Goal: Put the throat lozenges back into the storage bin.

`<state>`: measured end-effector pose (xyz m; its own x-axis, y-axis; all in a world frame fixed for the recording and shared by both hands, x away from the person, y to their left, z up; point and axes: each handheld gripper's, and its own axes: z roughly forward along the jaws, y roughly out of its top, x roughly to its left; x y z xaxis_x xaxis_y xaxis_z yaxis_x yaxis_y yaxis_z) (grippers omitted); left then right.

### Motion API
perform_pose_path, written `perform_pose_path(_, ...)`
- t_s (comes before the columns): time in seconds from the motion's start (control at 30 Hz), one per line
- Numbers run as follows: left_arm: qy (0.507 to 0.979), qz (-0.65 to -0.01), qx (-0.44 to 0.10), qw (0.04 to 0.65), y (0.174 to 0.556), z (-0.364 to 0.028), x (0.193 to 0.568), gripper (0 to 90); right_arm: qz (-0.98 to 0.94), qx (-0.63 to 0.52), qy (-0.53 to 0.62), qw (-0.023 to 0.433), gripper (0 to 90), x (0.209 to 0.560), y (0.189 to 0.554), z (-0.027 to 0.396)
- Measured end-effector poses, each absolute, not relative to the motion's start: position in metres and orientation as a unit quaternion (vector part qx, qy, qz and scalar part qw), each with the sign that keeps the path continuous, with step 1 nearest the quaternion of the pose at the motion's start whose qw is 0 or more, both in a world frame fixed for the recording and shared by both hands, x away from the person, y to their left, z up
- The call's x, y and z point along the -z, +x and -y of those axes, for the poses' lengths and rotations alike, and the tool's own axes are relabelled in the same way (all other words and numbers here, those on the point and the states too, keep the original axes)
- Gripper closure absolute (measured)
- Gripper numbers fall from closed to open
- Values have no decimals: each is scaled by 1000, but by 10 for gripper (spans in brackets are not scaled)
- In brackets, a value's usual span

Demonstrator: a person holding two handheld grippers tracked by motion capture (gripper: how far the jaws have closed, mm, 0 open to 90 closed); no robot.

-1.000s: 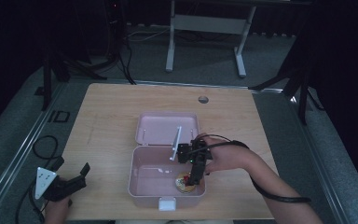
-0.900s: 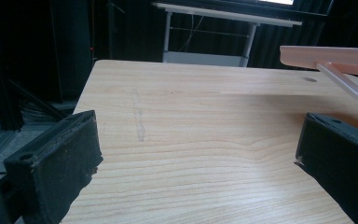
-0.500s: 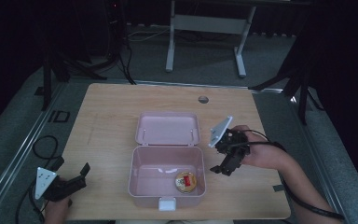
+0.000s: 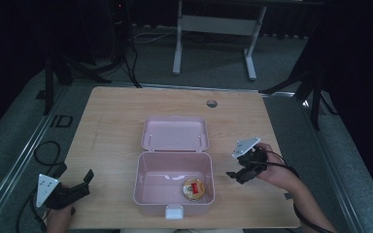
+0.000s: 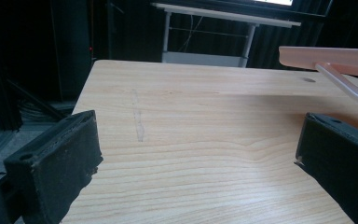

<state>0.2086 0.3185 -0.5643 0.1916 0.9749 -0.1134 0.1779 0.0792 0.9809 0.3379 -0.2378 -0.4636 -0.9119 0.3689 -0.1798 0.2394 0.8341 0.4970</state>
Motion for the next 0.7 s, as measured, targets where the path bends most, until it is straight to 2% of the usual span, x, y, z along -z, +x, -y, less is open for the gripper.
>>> perform_pose_path(0.2, 563, -511, -378, 527, 209, -319, 564, 3, -923, -279, 214, 157, 131, 487, 344, 253)
perform_pose_path(0.27, 563, -511, -378, 527, 209, -318, 564, 3, -888, -320, 279, 178, 123, 507, 352, 274)
perform_pose_path(0.37, 564, -512, -378, 527, 209, -319, 564, 3, -880, -328, 293, 178, 119, 512, 354, 279)
perform_pose_path(0.43, 563, -511, -378, 527, 209, -319, 564, 3, -852, -338, 344, 206, 117, 527, 358, 298)
perform_pose_path(0.57, 563, -512, -378, 527, 209, -319, 564, 3, -832, -346, 378, 211, 117, 534, 359, 309)
perform_pose_path(0.6, 563, -512, -379, 527, 209, -318, 564, 3, -813, -351, 401, 235, 117, 539, 357, 317)
perform_pose_path(0.7, 563, -512, -378, 527, 209, -319, 564, 3, -796, -353, 426, 244, 117, 541, 357, 324)
